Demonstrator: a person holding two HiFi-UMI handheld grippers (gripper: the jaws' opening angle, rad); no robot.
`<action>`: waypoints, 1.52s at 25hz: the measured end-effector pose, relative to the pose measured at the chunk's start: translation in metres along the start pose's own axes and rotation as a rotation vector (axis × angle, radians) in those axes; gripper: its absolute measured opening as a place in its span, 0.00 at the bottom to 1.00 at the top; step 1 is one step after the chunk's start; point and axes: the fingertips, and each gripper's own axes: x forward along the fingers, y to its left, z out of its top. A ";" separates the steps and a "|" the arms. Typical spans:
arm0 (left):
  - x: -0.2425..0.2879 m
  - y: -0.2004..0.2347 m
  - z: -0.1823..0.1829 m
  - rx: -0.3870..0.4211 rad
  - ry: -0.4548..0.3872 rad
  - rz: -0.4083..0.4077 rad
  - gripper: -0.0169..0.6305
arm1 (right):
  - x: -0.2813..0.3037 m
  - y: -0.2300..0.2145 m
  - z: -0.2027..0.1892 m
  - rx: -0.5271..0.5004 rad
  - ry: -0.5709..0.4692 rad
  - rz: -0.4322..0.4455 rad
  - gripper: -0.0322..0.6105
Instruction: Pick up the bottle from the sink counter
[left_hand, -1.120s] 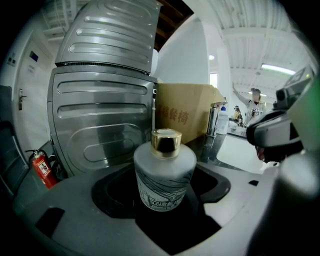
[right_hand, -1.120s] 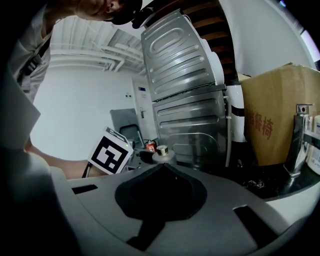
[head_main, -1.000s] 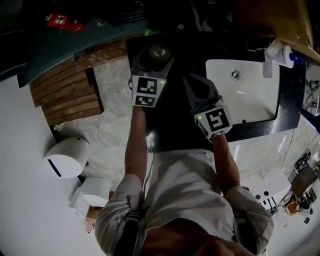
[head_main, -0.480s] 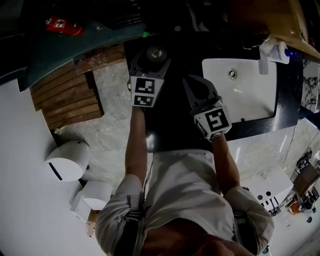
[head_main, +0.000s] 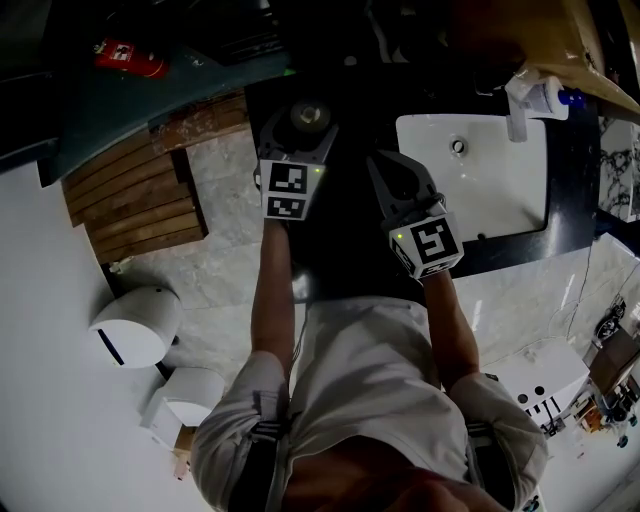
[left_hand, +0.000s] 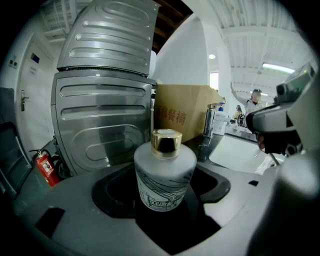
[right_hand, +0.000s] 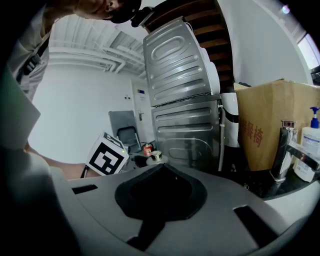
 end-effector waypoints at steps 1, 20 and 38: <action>-0.003 -0.001 0.002 0.000 -0.004 0.001 0.52 | -0.002 0.000 0.002 -0.002 -0.004 0.000 0.05; -0.092 -0.036 0.055 0.028 -0.092 0.059 0.52 | -0.050 0.013 0.046 -0.082 -0.091 -0.005 0.04; -0.191 -0.085 0.116 0.070 -0.201 0.056 0.52 | -0.114 0.034 0.105 -0.120 -0.211 0.033 0.04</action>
